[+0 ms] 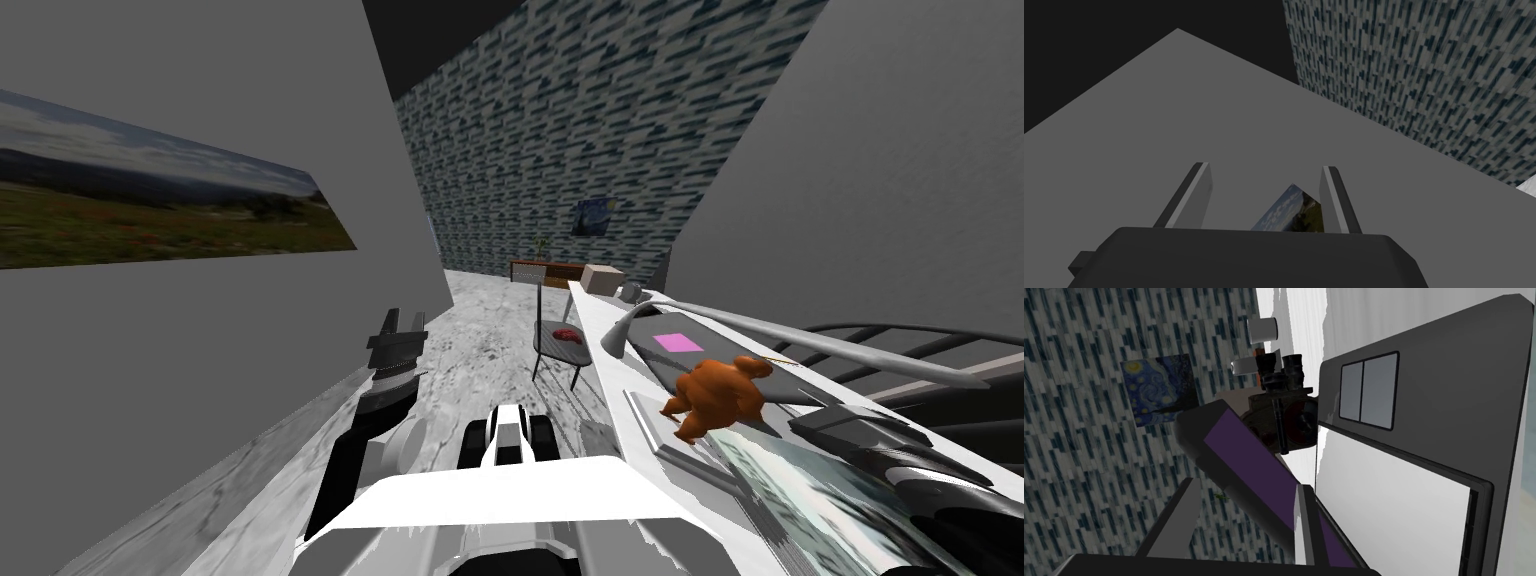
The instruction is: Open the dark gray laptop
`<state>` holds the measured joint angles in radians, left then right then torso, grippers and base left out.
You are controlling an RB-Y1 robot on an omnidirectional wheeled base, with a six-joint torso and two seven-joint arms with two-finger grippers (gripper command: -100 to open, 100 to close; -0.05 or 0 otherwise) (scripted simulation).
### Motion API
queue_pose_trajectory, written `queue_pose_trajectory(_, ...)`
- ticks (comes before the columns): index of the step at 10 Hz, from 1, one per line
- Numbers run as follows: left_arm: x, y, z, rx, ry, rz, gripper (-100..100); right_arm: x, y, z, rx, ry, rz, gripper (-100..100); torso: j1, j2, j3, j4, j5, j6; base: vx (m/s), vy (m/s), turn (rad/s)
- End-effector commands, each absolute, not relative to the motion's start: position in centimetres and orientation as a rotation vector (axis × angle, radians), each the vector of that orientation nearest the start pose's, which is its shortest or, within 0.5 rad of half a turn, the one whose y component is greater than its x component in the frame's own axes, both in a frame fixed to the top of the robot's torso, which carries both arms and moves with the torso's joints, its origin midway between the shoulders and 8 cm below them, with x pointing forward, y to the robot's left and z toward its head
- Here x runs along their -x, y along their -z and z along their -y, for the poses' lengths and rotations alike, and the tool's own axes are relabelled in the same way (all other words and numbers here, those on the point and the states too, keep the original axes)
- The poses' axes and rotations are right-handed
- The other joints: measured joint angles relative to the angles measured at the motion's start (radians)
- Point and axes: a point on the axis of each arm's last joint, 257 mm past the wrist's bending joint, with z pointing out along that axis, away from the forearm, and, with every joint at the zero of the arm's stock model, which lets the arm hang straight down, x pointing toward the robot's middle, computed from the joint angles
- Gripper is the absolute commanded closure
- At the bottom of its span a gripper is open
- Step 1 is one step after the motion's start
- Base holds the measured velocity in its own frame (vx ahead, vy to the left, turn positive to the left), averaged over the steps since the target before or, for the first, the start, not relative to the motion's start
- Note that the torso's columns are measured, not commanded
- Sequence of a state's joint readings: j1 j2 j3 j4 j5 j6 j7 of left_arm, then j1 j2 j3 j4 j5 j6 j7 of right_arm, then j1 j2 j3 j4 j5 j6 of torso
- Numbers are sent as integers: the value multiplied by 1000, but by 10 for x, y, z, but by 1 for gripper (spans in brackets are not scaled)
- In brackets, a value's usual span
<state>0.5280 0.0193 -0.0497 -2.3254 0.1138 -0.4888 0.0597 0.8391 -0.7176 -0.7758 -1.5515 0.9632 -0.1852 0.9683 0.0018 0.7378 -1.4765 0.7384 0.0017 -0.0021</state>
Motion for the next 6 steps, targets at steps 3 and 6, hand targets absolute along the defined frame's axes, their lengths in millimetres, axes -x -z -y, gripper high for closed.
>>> queue_pose_trajectory(3,-336,-33,-276,739,1473,-535,0,-170,150,763,735,1443,-1912,100,0,-1,-1,0,0,1,1,0,-5)
queue_pose_trajectory(6,-336,-33,-276,739,1473,-535,0,-170,150,763,735,1443,-1912,100,-2,-1,0,-1,-3,0,-4,1,13)
